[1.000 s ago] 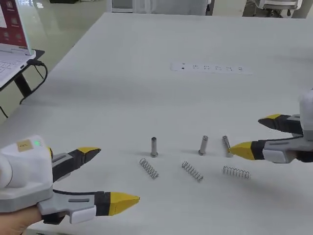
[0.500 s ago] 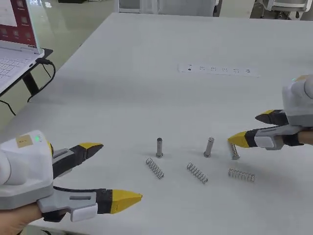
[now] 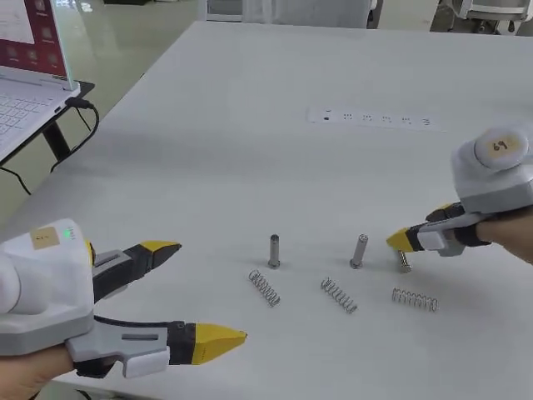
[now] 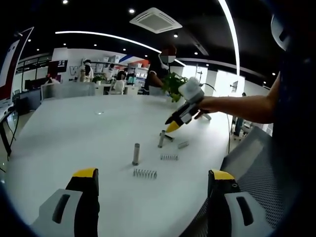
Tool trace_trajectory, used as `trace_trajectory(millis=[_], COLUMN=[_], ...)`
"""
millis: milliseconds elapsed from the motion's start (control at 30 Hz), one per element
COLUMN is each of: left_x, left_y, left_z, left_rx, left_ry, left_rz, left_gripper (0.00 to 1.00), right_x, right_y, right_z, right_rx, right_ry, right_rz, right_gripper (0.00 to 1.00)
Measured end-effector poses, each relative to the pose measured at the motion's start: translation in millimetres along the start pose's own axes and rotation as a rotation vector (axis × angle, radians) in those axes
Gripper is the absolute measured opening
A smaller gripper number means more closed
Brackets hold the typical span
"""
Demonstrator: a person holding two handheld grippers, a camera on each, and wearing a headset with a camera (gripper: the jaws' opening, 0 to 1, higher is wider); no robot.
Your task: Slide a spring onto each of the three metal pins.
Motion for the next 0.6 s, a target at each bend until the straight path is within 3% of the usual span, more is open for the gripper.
trace_trajectory(millis=[333, 600], left_x=[-0.4, -1.1], left_y=[-0.3, -0.5], left_z=[-0.4, -0.9], left_rx=[0.007, 0.011], left_ry=[0.0, -0.002], left_rz=[-0.002, -0.007], left_gripper=[0.87, 0.87], right_x=[-0.4, 0.1], right_y=[-7.3, -11.7], right_z=[4.1, 12.0], right_rx=[0.021, 0.021], right_ry=[-0.058, -0.062], right_rz=[0.057, 0.103], right_gripper=[0.34, 0.24])
Point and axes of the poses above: the centre of the closed fingertips' face, and the gripper's own axes: y roughly backward along the fingers, z roughly to its left, x roughly out of its underside, the point moved 8 cm from there along y, roughly backward along the fingers, and after that the axes turned 11 degrees about x, right-handed, at the moved point
